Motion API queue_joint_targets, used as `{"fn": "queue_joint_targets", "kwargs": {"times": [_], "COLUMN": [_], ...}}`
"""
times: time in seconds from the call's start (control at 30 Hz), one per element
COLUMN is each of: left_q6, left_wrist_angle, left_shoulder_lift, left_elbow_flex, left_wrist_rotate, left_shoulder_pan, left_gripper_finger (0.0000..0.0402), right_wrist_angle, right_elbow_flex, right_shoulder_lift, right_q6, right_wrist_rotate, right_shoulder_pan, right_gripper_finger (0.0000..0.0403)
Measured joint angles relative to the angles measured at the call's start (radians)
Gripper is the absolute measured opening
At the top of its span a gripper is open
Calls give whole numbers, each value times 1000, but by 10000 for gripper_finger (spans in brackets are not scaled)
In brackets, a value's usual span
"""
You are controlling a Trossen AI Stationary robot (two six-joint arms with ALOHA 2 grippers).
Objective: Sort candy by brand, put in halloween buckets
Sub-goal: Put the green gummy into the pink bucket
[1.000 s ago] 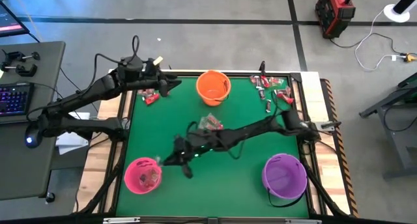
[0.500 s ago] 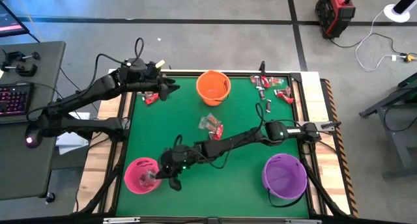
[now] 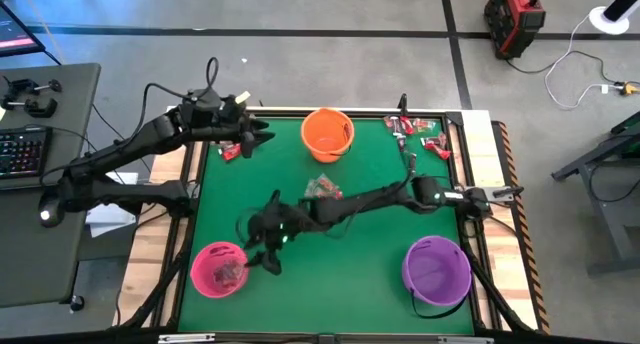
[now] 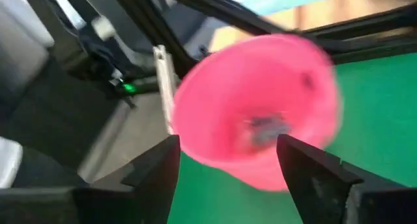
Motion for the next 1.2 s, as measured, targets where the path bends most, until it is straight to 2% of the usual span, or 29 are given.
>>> {"fn": "queue_joint_targets", "kwargs": {"times": [0.27, 0.37, 0.47, 0.57, 0.67, 0.77, 0.87, 1.0, 1.2], "left_q6": [89, 62, -15, -110, -123, -165, -262, -392, -510], "left_wrist_angle": [-153, -127, -58, -1, 9, 45, 83, 99, 101], "left_shoulder_lift": [-66, -102, -129, -113, -18, 137, 326, 558, 779], "left_elbow_flex": [-10, -71, -160, -230, -238, -202, -154, -81, 35], "left_wrist_rotate": [9, 55, 56, 20, -64, -166, -184, -181, -180], "left_shoulder_pan": [11, 4, -29, -102, -203, -279, -308, -308, -287], "left_gripper_finger": [233, 233, 233, 231, 227, 221, 217, 213, 213], "right_wrist_angle": [-792, -928, -923, -840, -758, -695, -647, -636, -631], "right_elbow_flex": [-22, -139, -355, -592, -793, -938, -1015, -1051, -1051], "right_shoulder_lift": [-213, -319, -481, -685, -882, -1040, -1171, -1281, -1353], "right_q6": [-300, -310, -239, -93, 68, 208, 269, 265, 179], "right_wrist_rotate": [187, 190, 200, 256, 347, 427, 466, 489, 536], "right_shoulder_pan": [-76, -105, -131, -138, -138, -140, -146, -152, -153], "right_gripper_finger": [252, 252, 252, 252, 252, 252, 252, 252, 252]}}
